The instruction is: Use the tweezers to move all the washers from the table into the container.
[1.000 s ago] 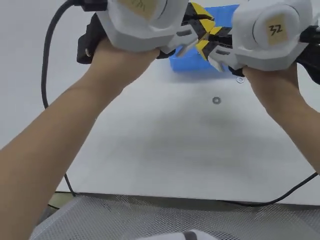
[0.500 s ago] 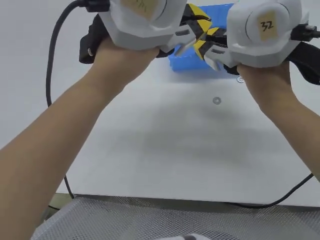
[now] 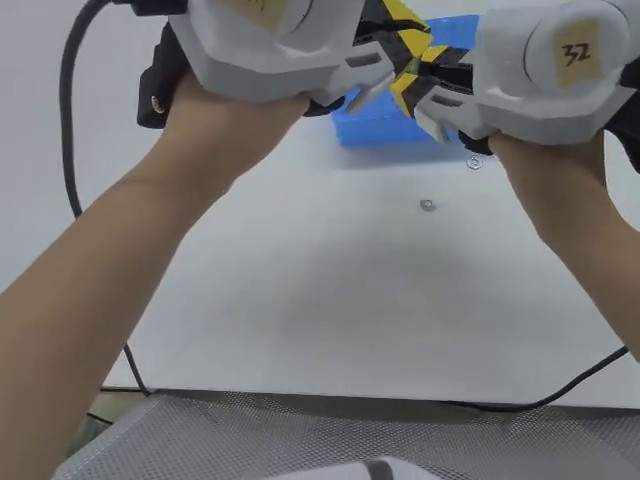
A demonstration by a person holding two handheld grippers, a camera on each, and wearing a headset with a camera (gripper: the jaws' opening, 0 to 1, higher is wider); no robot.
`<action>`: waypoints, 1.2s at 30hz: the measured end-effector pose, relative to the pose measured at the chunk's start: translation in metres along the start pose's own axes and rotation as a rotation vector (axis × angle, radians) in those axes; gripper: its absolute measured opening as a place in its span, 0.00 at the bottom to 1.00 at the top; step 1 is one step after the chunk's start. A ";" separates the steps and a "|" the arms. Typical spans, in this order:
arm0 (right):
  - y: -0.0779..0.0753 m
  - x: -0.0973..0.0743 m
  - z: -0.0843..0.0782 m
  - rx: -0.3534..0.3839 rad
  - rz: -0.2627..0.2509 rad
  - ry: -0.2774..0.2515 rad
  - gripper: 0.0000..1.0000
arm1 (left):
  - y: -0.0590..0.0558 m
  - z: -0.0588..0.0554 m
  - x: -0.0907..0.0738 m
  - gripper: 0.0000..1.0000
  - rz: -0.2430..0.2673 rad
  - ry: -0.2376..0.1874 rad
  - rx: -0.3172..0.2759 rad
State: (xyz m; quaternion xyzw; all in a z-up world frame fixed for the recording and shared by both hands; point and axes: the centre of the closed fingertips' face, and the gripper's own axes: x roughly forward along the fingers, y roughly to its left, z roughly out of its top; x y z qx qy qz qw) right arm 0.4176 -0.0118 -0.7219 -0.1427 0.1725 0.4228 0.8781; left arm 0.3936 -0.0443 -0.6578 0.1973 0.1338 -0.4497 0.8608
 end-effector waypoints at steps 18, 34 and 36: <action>0.032 -0.038 -0.037 0.060 0.036 0.062 0.06 | -0.055 -0.011 -0.005 0.00 -0.114 0.022 -0.026; 0.039 -0.032 -0.068 0.157 0.071 0.132 0.07 | -0.066 -0.035 0.008 0.00 -0.144 0.080 -0.083; 0.040 -0.031 -0.070 0.168 0.076 0.138 0.07 | -0.067 -0.038 0.009 0.00 -0.147 0.090 -0.082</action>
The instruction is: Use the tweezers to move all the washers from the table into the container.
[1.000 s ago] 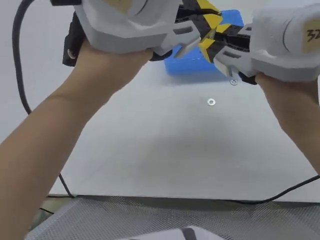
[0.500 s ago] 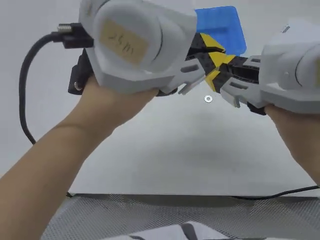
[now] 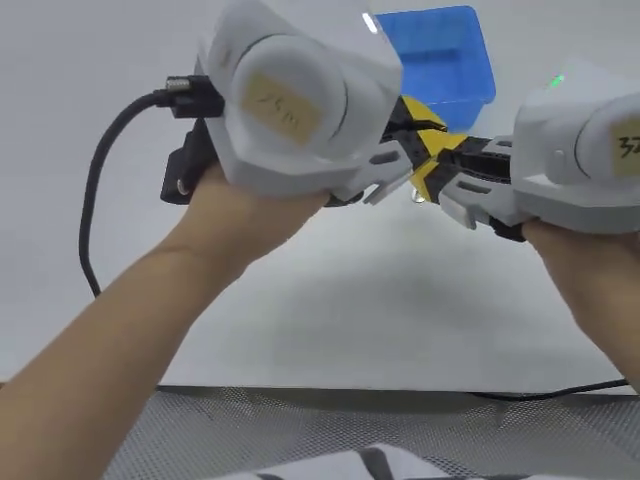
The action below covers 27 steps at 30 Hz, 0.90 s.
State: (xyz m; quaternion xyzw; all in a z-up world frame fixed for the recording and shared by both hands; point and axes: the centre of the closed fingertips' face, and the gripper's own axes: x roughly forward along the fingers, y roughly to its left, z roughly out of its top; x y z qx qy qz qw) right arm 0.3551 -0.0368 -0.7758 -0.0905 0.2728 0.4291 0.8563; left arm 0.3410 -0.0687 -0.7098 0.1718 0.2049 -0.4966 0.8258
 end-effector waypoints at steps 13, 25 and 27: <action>0.001 -0.001 0.002 0.004 -0.002 -0.009 0.07 | 0.000 -0.002 -0.001 0.00 0.005 -0.011 -0.032; 0.002 -0.004 0.000 -0.151 -0.026 0.037 0.03 | -0.007 -0.002 0.002 0.00 -0.006 -0.009 -0.034; 0.002 -0.007 0.003 -0.168 -0.025 0.035 0.03 | -0.008 0.001 -0.002 0.00 0.001 -0.014 -0.031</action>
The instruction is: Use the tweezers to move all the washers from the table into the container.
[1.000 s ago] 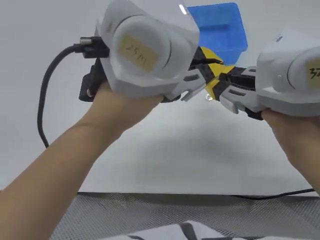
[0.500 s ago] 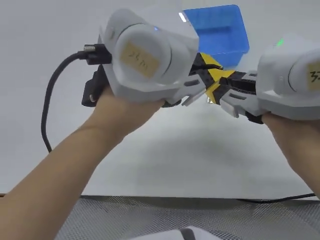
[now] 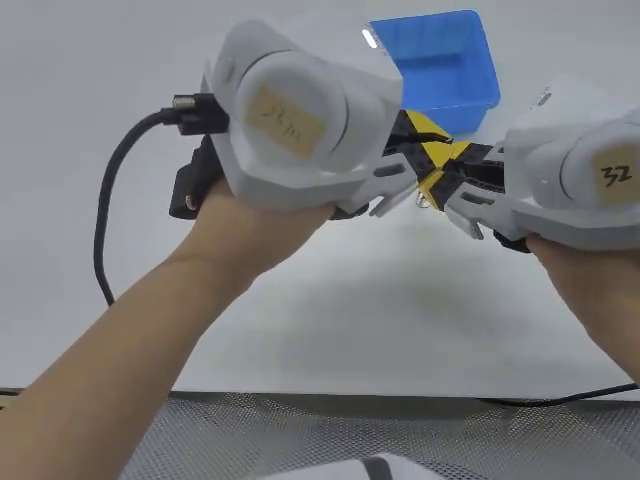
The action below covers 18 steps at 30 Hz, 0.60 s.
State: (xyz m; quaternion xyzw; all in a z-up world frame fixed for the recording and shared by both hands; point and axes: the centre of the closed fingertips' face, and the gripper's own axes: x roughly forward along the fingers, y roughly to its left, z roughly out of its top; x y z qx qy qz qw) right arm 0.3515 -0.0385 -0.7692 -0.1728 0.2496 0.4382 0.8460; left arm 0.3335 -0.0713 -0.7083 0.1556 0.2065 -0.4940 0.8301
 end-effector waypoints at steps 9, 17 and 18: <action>-0.001 -0.007 0.019 -0.022 0.003 -0.032 0.03 | 0.006 0.015 -0.011 0.00 0.026 -0.025 0.020; 0.001 -0.003 0.003 0.043 0.035 -0.005 0.06 | 0.003 0.001 -0.003 0.00 0.015 0.000 0.020; 0.001 -0.002 0.002 0.050 0.037 -0.002 0.06 | 0.003 0.001 -0.002 0.00 0.012 0.003 0.018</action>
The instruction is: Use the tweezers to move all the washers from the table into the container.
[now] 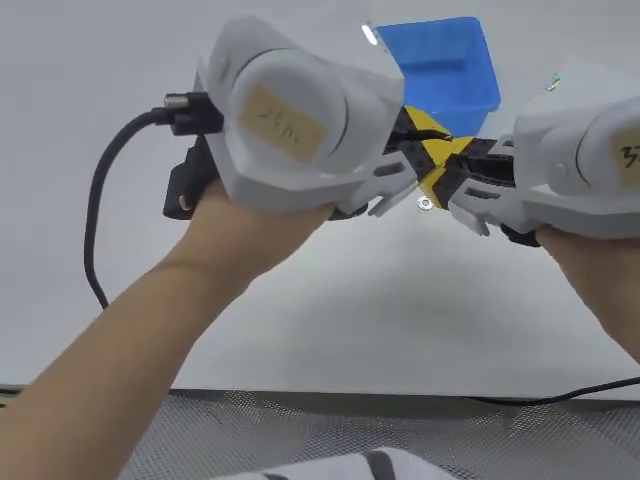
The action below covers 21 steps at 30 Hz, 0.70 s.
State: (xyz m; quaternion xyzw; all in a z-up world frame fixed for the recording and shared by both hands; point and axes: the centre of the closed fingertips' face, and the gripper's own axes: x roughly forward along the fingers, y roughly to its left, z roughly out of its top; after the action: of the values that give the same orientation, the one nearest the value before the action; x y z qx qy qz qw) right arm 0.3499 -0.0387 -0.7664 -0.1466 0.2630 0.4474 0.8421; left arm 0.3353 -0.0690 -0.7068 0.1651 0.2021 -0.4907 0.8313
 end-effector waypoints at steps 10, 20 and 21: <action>-0.004 0.003 -0.007 0.047 0.002 -0.004 0.06 | 0.000 -0.006 0.008 0.00 -0.010 0.018 0.016; -0.002 0.006 -0.006 0.072 0.006 -0.025 0.07 | 0.002 -0.006 0.009 0.00 -0.008 0.022 0.020; -0.002 0.006 -0.007 0.071 0.008 -0.019 0.06 | 0.002 -0.006 0.008 0.00 -0.010 0.015 0.014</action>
State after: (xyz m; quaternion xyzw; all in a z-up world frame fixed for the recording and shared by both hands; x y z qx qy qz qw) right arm 0.3523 -0.0389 -0.7755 -0.1113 0.2713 0.4425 0.8475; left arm 0.3399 -0.0714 -0.7162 0.1734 0.2058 -0.4951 0.8261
